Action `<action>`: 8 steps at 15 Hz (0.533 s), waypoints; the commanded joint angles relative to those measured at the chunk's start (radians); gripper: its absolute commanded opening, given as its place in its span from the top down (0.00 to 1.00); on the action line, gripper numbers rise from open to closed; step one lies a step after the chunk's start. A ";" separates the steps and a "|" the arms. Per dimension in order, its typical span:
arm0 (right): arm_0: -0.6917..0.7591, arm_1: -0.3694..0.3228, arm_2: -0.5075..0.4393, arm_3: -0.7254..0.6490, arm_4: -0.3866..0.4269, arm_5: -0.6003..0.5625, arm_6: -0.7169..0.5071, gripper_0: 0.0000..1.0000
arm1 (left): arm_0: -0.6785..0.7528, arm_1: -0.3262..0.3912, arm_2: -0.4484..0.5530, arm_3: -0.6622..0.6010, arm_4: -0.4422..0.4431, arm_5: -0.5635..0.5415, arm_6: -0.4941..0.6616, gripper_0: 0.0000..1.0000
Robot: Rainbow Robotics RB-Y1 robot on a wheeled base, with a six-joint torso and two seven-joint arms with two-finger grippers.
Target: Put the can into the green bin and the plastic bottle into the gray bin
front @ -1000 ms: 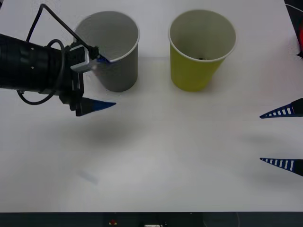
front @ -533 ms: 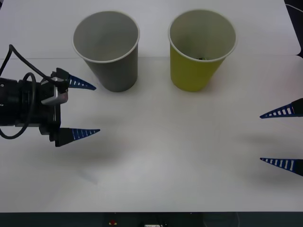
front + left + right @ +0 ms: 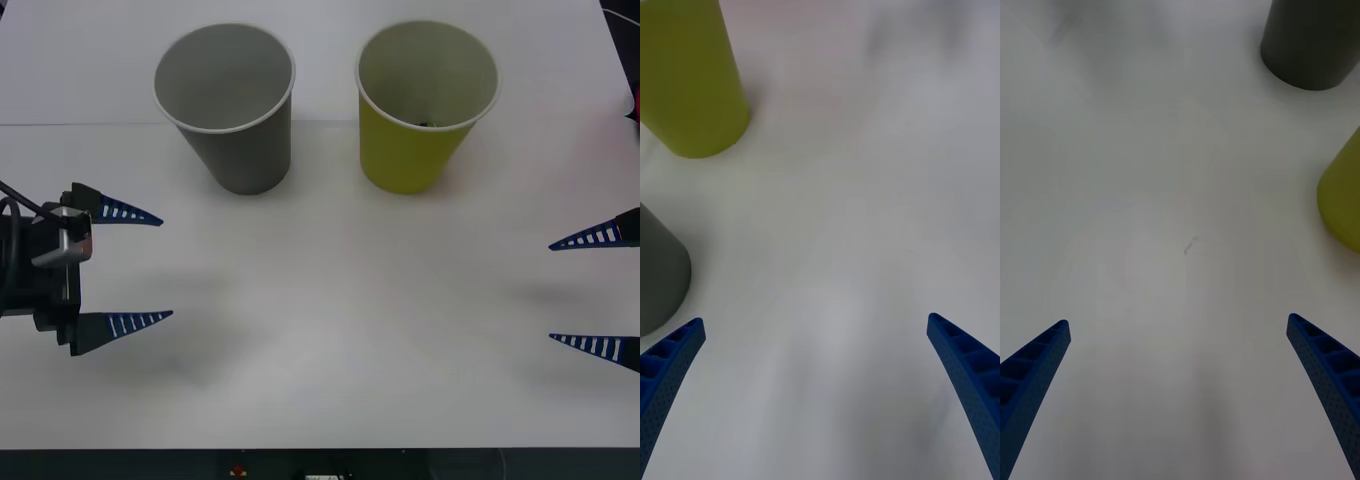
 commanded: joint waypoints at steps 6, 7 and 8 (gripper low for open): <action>0.000 0.000 0.000 0.000 0.000 0.000 0.000 0.00 | 0.062 0.008 0.036 -0.001 0.006 -0.001 -0.028 0.00; 0.000 0.000 0.000 0.000 0.000 0.000 0.000 0.00 | 0.062 0.008 0.036 -0.001 0.001 -0.001 -0.028 0.00; 0.000 0.000 0.000 0.000 0.000 0.000 0.000 0.00 | 0.062 0.008 0.036 -0.001 0.001 -0.001 -0.028 0.00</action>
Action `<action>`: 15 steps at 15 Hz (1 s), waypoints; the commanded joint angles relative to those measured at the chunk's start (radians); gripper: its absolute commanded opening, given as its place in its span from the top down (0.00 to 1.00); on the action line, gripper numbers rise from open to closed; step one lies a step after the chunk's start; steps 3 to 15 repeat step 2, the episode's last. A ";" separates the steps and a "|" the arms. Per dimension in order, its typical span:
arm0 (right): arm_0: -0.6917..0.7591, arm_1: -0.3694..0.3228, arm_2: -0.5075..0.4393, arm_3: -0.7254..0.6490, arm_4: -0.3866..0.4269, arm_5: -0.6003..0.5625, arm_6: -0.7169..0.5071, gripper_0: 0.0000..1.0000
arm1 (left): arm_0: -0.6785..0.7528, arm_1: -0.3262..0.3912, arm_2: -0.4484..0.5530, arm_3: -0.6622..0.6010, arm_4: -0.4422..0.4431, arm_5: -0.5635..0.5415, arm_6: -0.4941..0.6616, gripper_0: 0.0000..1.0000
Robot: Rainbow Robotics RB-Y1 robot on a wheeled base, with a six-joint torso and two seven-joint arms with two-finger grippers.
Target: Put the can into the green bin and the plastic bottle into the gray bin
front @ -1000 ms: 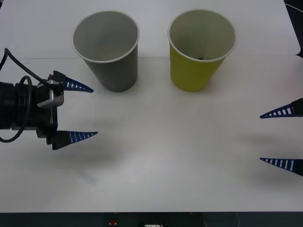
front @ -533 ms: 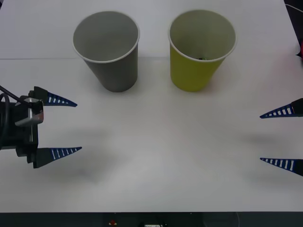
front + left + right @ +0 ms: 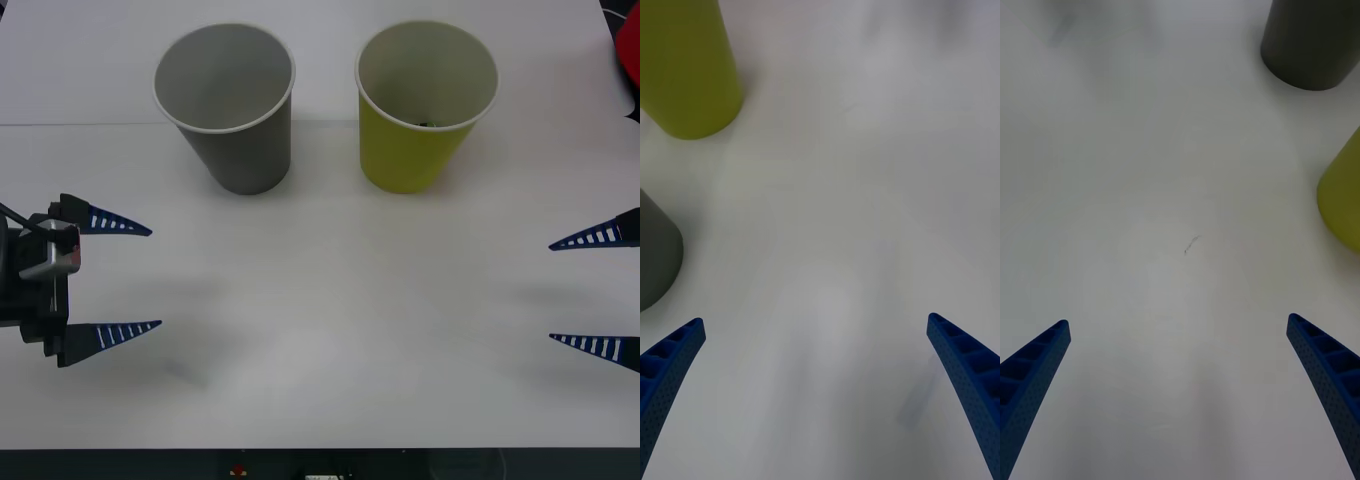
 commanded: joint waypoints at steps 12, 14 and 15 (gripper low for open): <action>0.000 0.000 0.000 0.000 0.000 0.000 0.000 0.00 | 0.000 0.000 0.000 0.000 -0.004 -0.001 0.000 0.00; 0.000 0.000 0.000 0.000 0.000 0.000 0.000 0.00 | 0.000 0.000 0.000 0.000 -0.004 -0.001 0.000 0.00; 0.000 0.000 0.000 0.000 0.000 0.000 0.000 0.00 | 0.000 0.000 0.000 0.000 -0.004 -0.001 0.000 0.00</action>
